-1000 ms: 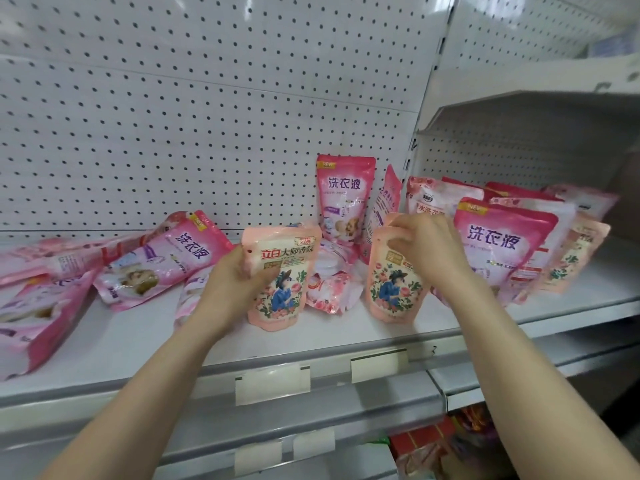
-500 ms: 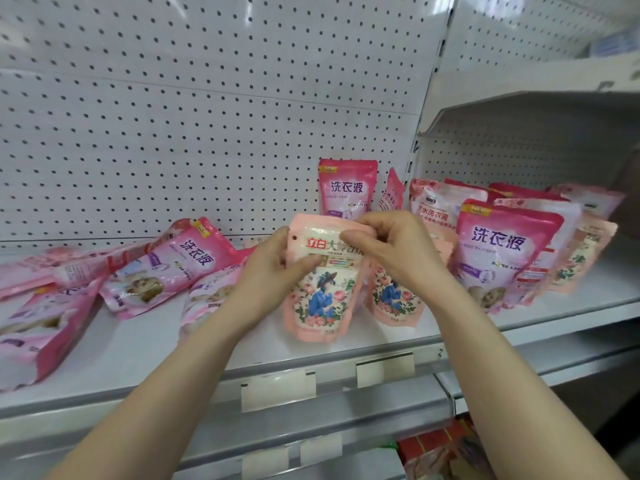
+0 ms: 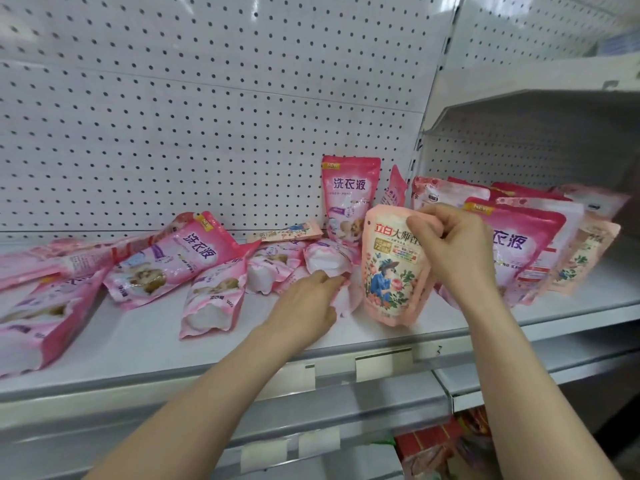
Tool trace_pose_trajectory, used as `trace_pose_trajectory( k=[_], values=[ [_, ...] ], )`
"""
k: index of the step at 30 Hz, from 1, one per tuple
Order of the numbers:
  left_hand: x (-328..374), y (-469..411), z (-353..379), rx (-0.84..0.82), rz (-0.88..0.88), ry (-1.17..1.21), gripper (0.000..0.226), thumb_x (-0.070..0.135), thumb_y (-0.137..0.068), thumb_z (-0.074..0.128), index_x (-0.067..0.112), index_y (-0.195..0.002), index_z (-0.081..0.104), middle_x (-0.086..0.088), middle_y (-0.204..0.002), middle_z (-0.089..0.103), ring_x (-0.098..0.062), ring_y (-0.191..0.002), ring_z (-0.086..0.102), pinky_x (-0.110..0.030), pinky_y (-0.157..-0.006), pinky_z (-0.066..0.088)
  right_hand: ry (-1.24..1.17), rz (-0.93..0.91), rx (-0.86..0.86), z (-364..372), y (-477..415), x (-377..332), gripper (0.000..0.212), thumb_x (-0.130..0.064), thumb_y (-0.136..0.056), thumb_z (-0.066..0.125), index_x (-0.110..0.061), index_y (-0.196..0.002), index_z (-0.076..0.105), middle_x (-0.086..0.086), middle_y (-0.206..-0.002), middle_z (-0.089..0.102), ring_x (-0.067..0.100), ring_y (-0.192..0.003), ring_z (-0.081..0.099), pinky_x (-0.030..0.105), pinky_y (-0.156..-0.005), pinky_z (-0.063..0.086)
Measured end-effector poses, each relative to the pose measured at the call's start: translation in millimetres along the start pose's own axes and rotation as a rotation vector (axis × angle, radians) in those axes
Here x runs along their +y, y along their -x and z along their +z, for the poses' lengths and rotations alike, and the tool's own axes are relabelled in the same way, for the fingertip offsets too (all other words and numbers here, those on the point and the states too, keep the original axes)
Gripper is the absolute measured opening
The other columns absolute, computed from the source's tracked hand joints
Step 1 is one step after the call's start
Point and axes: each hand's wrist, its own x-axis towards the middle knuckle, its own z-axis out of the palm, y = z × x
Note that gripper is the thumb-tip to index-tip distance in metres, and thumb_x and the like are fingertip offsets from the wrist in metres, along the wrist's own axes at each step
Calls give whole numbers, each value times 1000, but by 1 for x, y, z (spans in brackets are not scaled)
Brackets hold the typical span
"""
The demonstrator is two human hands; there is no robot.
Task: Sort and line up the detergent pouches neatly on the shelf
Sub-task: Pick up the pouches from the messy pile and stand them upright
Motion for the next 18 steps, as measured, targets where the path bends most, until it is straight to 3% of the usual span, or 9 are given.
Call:
trace_pose_trajectory(
  k=[6, 10, 12, 15, 18],
  values=[
    [-29, 54, -33, -34, -39, -20, 71, -6, -71, 46, 32, -131, 56, 3, -123, 57, -23, -113, 57, -34, -87, 47, 88, -68, 87, 20, 7, -1, 16, -31, -89, 64, -22, -93, 75, -8, -76, 73, 15, -77, 67, 37, -72, 55],
    [-42, 79, -55, -83, -63, -62, 71, -6, -70, 45, 33, -129, 57, 8, -128, 57, -16, -122, 51, -30, -94, 43, 151, -102, 85, 39, 12, -3, 16, -30, -89, 64, -20, -93, 75, 0, -80, 75, 25, -80, 67, 39, -73, 52],
    [-45, 87, -63, -152, -81, -63, 65, 5, -75, 50, 36, -133, 51, 11, -132, 52, -14, -124, 49, -33, -97, 44, 225, -100, 12, 47, 15, 0, 16, -30, -89, 63, -22, -95, 75, 0, -85, 75, 26, -84, 68, 39, -77, 53],
    [-38, 90, -63, -124, -59, -96, 52, 48, -81, 56, 35, -131, 48, 11, -127, 50, -14, -118, 52, -34, -90, 46, 306, -117, 4, 52, 17, 3, 15, -31, -89, 63, -25, -101, 72, 0, -90, 76, 27, -88, 68, 40, -78, 53],
    [-23, 79, -45, -26, 29, -149, 67, 71, -80, 49, 30, -133, 48, 8, -126, 53, -16, -116, 52, -33, -92, 46, 321, -174, 49, 55, 18, 0, 19, -24, -88, 65, -27, -107, 68, -2, -100, 74, 27, -94, 66, 40, -79, 53]
  ],
)
